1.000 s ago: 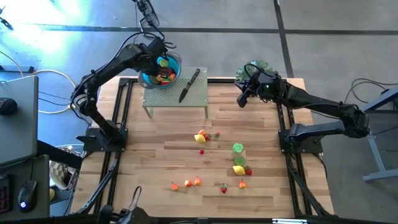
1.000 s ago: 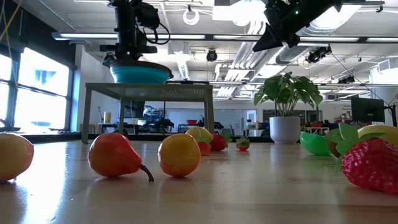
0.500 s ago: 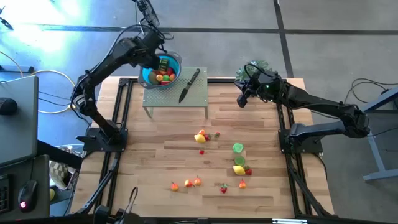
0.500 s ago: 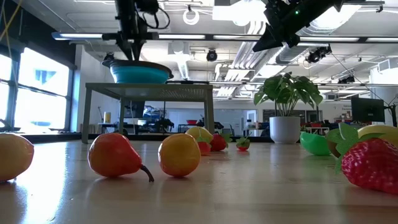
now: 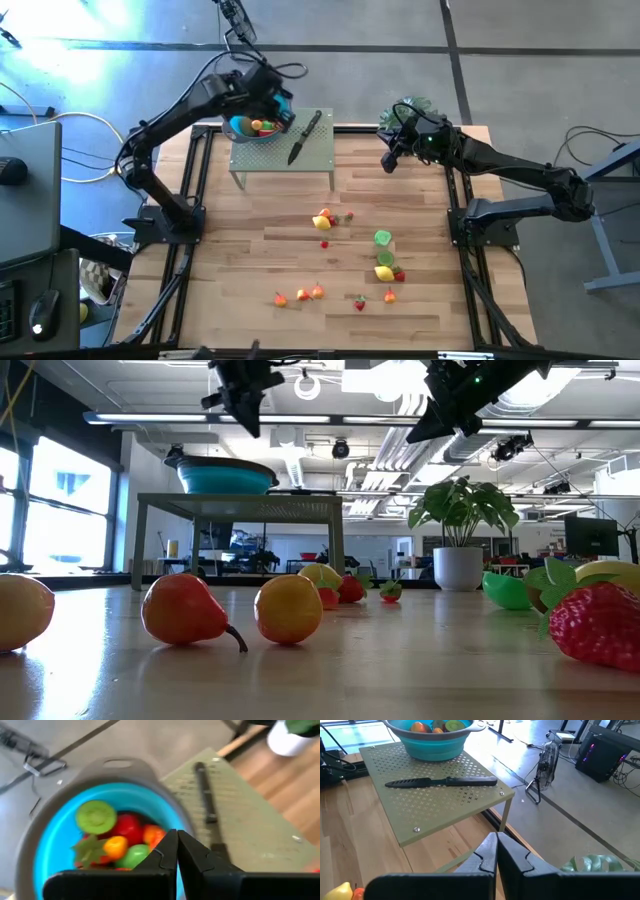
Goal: Pick & Place Fruit
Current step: Put the lemon into the strainer bowl on the shelf
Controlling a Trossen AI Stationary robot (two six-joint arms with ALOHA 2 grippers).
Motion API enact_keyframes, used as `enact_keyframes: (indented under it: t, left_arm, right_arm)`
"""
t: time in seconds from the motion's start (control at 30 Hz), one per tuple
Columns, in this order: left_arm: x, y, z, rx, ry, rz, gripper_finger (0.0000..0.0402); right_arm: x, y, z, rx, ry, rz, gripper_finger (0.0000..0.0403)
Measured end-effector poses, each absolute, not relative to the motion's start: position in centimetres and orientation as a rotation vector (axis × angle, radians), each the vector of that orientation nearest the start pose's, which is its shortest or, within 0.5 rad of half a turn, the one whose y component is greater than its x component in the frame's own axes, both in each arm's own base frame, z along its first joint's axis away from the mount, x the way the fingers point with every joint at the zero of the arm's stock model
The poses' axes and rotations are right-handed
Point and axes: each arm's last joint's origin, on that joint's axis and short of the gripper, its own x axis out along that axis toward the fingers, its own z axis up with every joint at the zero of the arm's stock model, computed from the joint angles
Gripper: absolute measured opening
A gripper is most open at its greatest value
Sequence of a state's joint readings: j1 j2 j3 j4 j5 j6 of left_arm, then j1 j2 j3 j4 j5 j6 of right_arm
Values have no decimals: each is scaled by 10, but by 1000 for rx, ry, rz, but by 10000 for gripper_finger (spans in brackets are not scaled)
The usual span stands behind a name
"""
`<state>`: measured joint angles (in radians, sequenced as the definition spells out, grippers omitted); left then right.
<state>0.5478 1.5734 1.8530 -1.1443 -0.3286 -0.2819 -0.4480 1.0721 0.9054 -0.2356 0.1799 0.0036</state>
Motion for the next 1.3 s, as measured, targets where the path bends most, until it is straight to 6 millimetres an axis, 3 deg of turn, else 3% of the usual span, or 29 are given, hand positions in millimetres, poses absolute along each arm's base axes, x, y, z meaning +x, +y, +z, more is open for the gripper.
enact_keyframes:
  t: [0.6,0.9,1.3]
  left_arm:
    - [290,119,431,-193,651,702,0]
    - [313,103,418,-212,554,550,0]
    - [318,101,415,-226,531,468,0]
  right_arm:
    - [208,-106,316,53,408,-618,2]
    - [209,-106,317,52,402,-619,2]
    - [210,-105,317,92,389,-578,2]
